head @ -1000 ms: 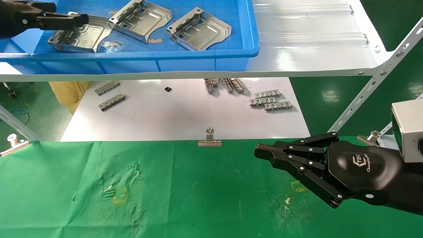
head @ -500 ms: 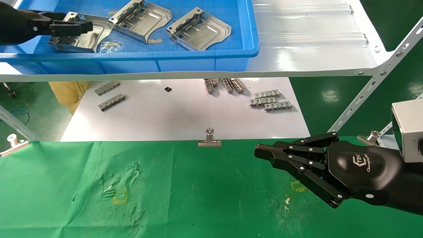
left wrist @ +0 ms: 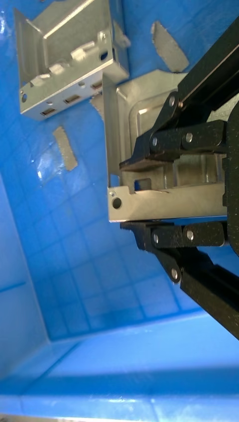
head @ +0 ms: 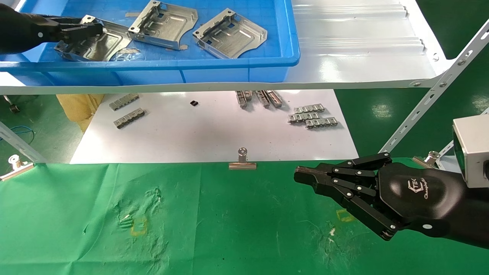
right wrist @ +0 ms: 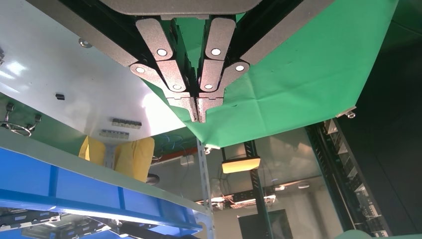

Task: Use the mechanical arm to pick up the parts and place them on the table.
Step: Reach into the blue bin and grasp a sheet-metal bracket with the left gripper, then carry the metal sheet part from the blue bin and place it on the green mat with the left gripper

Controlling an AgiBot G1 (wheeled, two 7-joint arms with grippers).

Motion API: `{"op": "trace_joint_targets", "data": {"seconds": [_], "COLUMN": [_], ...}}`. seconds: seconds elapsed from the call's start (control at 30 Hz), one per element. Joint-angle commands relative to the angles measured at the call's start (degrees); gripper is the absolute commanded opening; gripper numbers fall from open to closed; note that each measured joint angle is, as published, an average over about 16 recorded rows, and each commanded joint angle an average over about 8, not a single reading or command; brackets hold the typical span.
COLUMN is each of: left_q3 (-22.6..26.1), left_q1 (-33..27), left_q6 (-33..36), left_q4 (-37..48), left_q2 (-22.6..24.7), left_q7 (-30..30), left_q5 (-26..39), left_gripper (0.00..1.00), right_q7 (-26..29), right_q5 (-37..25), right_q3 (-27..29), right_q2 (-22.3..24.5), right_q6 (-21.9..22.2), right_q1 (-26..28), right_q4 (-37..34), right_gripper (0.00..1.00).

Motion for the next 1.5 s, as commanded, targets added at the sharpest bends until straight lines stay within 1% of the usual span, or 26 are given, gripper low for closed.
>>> {"op": "trace_joint_targets", "data": {"seconds": [0.03, 0.27, 0.43, 0.53, 0.67, 0.77, 0.9, 1.13, 1.33, 1.5], "left_q3": [0.09, -0.28, -1.27, -2.32, -4.84, -7.06, -9.64, -12.90, -13.20, -10.78], "left_q1": [0.16, 1.42, 2.36, 2.86, 4.00, 5.22, 6.91, 9.84, 11.24, 12.84], "left_q6": [-0.07, -2.89, -4.51, -4.65, -2.75, 0.33, 6.30, 20.15, 32.17, 37.96], "left_q4": [-0.47, -3.13, -5.44, -7.13, -10.08, -12.26, -14.46, -16.56, -16.26, -18.02], "left_q2": [-0.19, -0.84, -1.51, -1.99, -2.87, -3.68, -4.82, -6.48, -7.26, -8.23], "left_q7": [-0.38, -0.95, -1.29, -1.12, 0.69, 3.40, 8.18, 18.60, 26.34, 32.01], "left_q5": [0.17, 0.33, -0.78, -2.43, -7.11, -11.64, -17.45, -26.27, -29.95, -31.64], "left_gripper": [0.00, 0.00, 0.00, 0.00, 0.00, 0.00, 0.00, 0.00, 0.00, 0.00], "right_q7": [0.00, 0.00, 0.00, 0.00, 0.00, 0.00, 0.00, 0.00, 0.00, 0.00], "right_q5": [0.00, 0.00, 0.00, 0.00, 0.00, 0.00, 0.00, 0.00, 0.00, 0.00], "right_q3": [0.00, 0.00, 0.00, 0.00, 0.00, 0.00, 0.00, 0.00, 0.00, 0.00], "right_q2": [0.00, 0.00, 0.00, 0.00, 0.00, 0.00, 0.00, 0.00, 0.00, 0.00], "right_q6": [0.00, 0.00, 0.00, 0.00, 0.00, 0.00, 0.00, 0.00, 0.00, 0.00], "right_q1": [0.00, 0.00, 0.00, 0.00, 0.00, 0.00, 0.00, 0.00, 0.00, 0.00], "right_q4": [0.00, 0.00, 0.00, 0.00, 0.00, 0.00, 0.00, 0.00, 0.00, 0.00], "right_gripper": [0.00, 0.00, 0.00, 0.00, 0.00, 0.00, 0.00, 0.00, 0.00, 0.00]}}
